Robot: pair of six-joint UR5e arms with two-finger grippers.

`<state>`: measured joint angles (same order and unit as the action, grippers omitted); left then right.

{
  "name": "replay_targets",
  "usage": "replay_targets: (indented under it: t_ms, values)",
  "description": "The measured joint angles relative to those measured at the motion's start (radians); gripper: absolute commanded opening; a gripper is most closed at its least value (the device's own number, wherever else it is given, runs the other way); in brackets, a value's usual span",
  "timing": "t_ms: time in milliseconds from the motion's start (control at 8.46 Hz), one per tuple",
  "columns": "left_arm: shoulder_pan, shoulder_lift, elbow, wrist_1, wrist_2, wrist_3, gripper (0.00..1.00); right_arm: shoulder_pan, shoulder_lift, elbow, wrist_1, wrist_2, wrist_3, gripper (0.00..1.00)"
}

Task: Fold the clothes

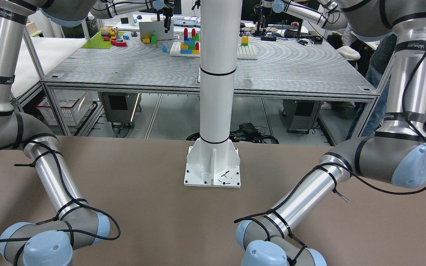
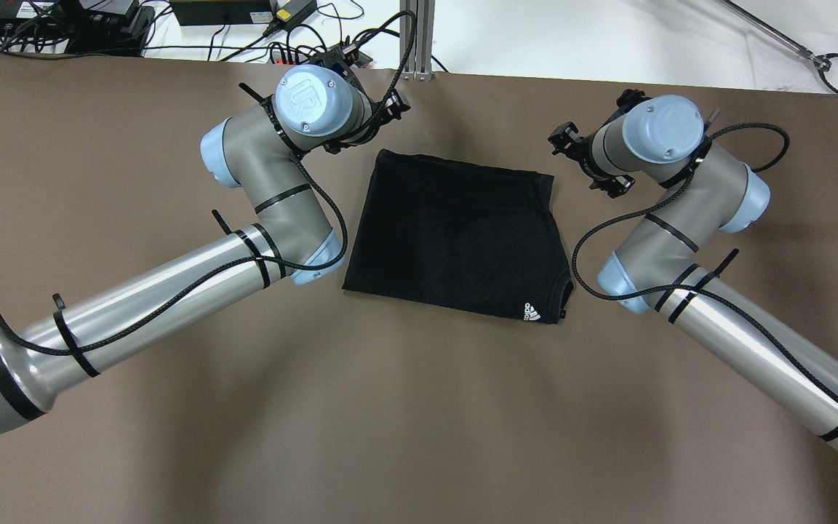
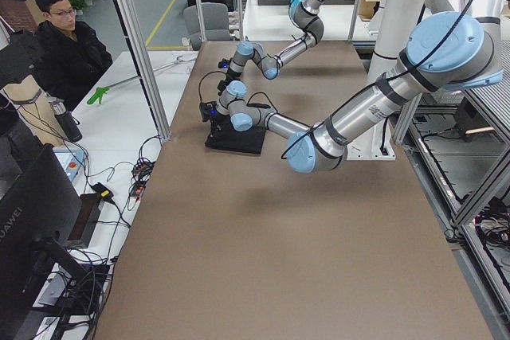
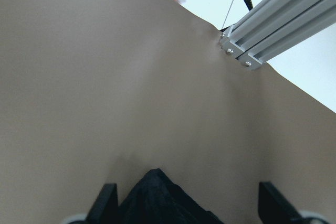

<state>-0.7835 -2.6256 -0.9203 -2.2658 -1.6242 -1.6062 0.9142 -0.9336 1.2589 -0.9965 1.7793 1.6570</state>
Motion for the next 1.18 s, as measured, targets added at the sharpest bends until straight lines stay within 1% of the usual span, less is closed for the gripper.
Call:
replay_targets:
  t_ms: [118, 236, 354, 591, 709, 945, 1181]
  values:
    - [-0.014, 0.019, -0.033, 0.016, -0.019, 0.099, 0.94, 0.01, -0.026, 0.016, -0.001, 0.003, -0.059, 0.95]
    - [-0.041, 0.055, -0.085, 0.059, -0.047, 0.226, 0.94, 0.035, -0.066, 0.038, -0.004, 0.007, -0.163, 0.95]
    - [-0.073, 0.111, -0.153, 0.119, -0.064, 0.355, 0.94, 0.072, -0.112, 0.051, -0.006, 0.01, -0.307, 0.95]
    - [-0.151, 0.262, -0.3, 0.221, -0.077, 0.628, 0.94, 0.166, -0.196, 0.06, -0.023, 0.012, -0.646, 0.95]
    - [-0.196, 0.343, -0.358, 0.245, -0.079, 0.761, 0.94, 0.213, -0.228, 0.06, -0.046, 0.012, -0.801, 0.95]
    - [-0.297, 0.511, -0.441, 0.259, -0.083, 1.027, 0.94, 0.324, -0.277, 0.054, -0.09, 0.008, -1.105, 0.95]
    - [-0.393, 0.677, -0.533, 0.252, -0.088, 1.242, 0.94, 0.418, -0.322, 0.052, -0.098, 0.004, -1.309, 0.95]
